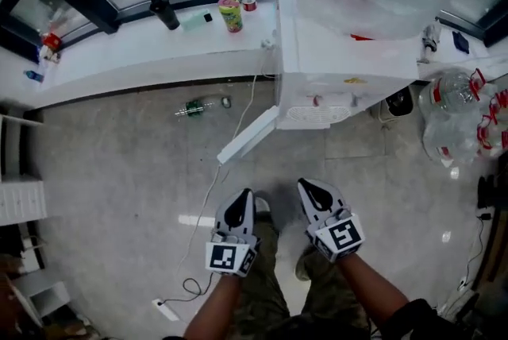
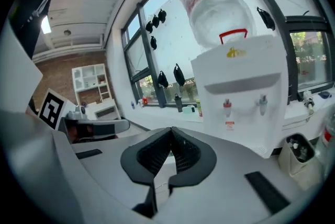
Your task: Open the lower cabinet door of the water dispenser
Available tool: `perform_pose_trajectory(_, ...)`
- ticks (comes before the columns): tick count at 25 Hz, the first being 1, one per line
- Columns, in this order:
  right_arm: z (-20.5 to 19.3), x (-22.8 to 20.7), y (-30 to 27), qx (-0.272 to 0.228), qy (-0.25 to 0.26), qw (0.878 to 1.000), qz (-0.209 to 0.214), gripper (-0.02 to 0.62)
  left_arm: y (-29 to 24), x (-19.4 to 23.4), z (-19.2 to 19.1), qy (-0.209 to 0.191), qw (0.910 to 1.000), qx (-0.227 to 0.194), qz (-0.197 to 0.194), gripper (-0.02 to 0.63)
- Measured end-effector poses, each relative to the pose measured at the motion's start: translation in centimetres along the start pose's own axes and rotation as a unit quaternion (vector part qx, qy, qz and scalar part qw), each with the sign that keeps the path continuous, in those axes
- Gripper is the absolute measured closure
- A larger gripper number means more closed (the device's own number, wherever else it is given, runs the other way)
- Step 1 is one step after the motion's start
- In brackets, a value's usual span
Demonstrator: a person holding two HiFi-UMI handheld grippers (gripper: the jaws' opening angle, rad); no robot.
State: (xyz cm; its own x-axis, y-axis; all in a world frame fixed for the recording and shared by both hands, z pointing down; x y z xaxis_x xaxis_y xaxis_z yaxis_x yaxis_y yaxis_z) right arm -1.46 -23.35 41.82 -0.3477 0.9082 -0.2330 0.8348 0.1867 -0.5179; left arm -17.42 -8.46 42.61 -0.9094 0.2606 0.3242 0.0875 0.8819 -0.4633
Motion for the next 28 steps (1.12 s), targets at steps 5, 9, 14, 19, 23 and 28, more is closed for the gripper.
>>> perform_pose_trajectory(5, 8.2, 3.7, 11.9, 0.004, -0.022, 0.998, -0.063, 0.597, 8.1, -5.8, 8.2, 0.067, 0.9977, -0.006, -0.013, 0.601)
perform_pose_trajectory(9, 14.2, 5.6, 19.0, 0.02, -0.005, 0.995, -0.101, 0.597, 11.4, -10.2, 13.7, 0.035, 0.9975, 0.008, -0.061, 0.601)
perform_pose_trajectory(14, 19.2, 8.0, 25.4, -0.022, -0.006, 0.989, -0.143, 0.597, 15.2, -14.4, 18.8, -0.054, 0.9915, 0.034, -0.113, 0.601)
perform_pose_trajectory(19, 20.1, 7.8, 32.2, -0.075, -0.023, 0.983, -0.168, 0.597, 16.8, -21.2, 21.8, -0.09, 0.985, 0.031, -0.143, 0.601)
perform_pose_trajectory(23, 19.9, 7.2, 37.4, -0.104, -0.036, 0.978, -0.178, 0.597, 17.9, -24.9, 22.7, -0.109, 0.9834, 0.002, -0.146, 0.601)
perform_pose_trajectory(28, 18.8, 4.7, 43.3, -0.102, -0.021, 0.978, -0.183, 0.597, 20.0, -28.9, 24.3, -0.154, 0.9817, -0.048, -0.101, 0.601)
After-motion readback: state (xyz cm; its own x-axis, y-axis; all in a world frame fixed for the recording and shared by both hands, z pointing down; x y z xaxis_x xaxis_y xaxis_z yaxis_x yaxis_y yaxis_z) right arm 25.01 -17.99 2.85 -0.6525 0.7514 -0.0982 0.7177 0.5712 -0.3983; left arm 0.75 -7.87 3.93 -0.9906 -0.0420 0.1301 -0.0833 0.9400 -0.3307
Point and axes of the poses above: the fingertips, and each gripper's own axes: y backward along the fingers, x to its left, z out of its top, the point moved 9 cm from there along y, backward along the fingers, and after that the axes turned 12 degrees about x, right-handed, at the moved point
